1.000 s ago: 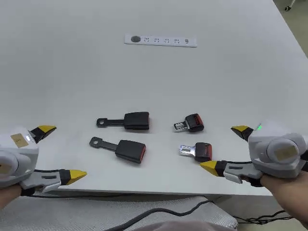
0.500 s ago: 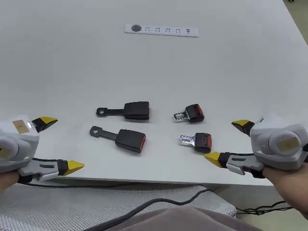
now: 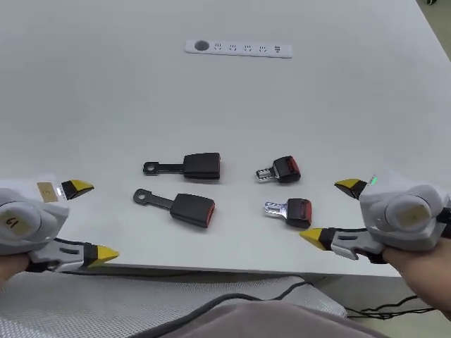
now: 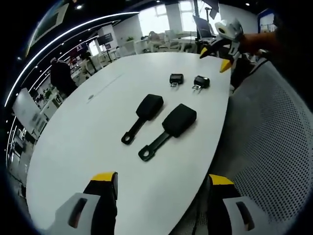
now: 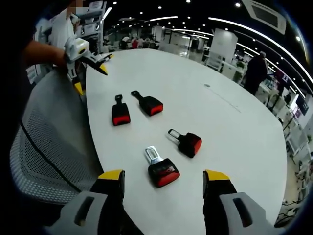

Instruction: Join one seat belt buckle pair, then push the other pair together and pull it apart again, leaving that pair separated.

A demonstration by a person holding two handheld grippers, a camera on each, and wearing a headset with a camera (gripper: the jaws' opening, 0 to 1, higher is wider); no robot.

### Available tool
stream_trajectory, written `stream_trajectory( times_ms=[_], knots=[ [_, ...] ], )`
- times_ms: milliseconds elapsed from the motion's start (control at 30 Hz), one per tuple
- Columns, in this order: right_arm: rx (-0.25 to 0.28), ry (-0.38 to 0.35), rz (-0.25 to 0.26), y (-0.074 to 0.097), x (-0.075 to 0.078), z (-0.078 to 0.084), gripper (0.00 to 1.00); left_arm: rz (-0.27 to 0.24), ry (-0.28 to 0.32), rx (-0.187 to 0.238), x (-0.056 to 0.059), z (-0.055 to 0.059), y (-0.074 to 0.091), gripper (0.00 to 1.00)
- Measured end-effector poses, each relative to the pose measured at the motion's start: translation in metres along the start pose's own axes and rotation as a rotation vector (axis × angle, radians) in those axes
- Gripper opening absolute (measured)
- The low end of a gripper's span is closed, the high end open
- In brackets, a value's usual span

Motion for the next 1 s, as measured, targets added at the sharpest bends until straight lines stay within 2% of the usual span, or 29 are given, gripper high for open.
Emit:
stream_trajectory(
  times_ms=[200,467,667,800,1000],
  knots=[
    [0.010,0.003,-0.006,-0.003,0.003,0.000,0.62,0.004,0.016,0.018,-0.003,-0.011,-0.011,0.73],
    [-0.011,0.039,-0.022,-0.004,0.003,0.001,0.56,0.061,-0.002,0.011,0.001,-0.018,-0.027,0.66],
    [-0.034,0.081,-0.047,-0.012,0.003,0.000,0.54,0.106,-0.059,0.006,0.007,-0.033,-0.039,0.58],
    [-0.032,0.095,-0.061,-0.015,0.003,-0.002,0.53,0.116,-0.088,0.008,0.010,-0.041,-0.048,0.59],
    [-0.040,0.112,-0.070,-0.018,0.003,-0.003,0.52,0.124,-0.124,-0.005,0.013,-0.042,-0.055,0.61]
  ],
)
Point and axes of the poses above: the centre of the closed fingertips' face, and the gripper's own axes: y roughly backward along the fingers, x roughly to its right, z roughly out of its underside, the point moved 7 cm from there along y, roughly backward along the fingers
